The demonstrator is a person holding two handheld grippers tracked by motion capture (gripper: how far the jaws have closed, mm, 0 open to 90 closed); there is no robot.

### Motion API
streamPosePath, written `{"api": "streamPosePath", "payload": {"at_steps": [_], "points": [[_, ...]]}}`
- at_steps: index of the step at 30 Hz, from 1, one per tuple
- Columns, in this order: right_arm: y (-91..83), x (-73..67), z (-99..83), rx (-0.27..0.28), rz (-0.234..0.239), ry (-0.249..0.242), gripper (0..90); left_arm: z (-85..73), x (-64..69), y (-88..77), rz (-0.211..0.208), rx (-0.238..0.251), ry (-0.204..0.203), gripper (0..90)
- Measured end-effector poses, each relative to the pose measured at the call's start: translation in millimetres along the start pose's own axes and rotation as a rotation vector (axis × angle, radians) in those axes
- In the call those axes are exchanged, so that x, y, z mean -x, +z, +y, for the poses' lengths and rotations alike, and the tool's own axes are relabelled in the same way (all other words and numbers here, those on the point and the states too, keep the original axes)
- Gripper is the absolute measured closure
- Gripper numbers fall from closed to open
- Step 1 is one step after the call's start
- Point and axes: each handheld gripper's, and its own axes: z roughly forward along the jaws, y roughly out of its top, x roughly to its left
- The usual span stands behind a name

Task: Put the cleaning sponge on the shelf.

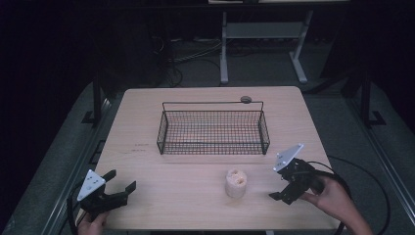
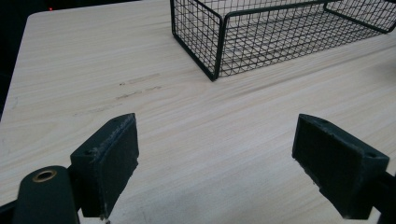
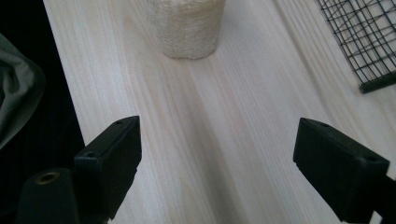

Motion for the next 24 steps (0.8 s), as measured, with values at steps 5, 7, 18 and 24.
{"api": "streamPosePath", "payload": {"at_steps": [5,7,18,24], "points": [[1.8,-0.1,6.9,-0.006,0.005,-0.018,15.2,-0.3,-0.7,-0.2,0.003,0.003,-0.005,13.8],[2.7,0.1,8.5,-0.007,0.008,-0.020,15.1,-0.2,-1.0,-0.5,0.003,0.002,-0.003,13.8],[10.3,-2.9,25.9,-0.034,0.027,-0.053,15.1,0.1,-1.1,-0.3,0.001,0.004,-0.003,13.8],[11.1,-3.6,38.3,-0.039,0.036,-0.071,15.1,0.2,-1.9,-1.8,0.001,0.008,-0.006,13.8]]}}
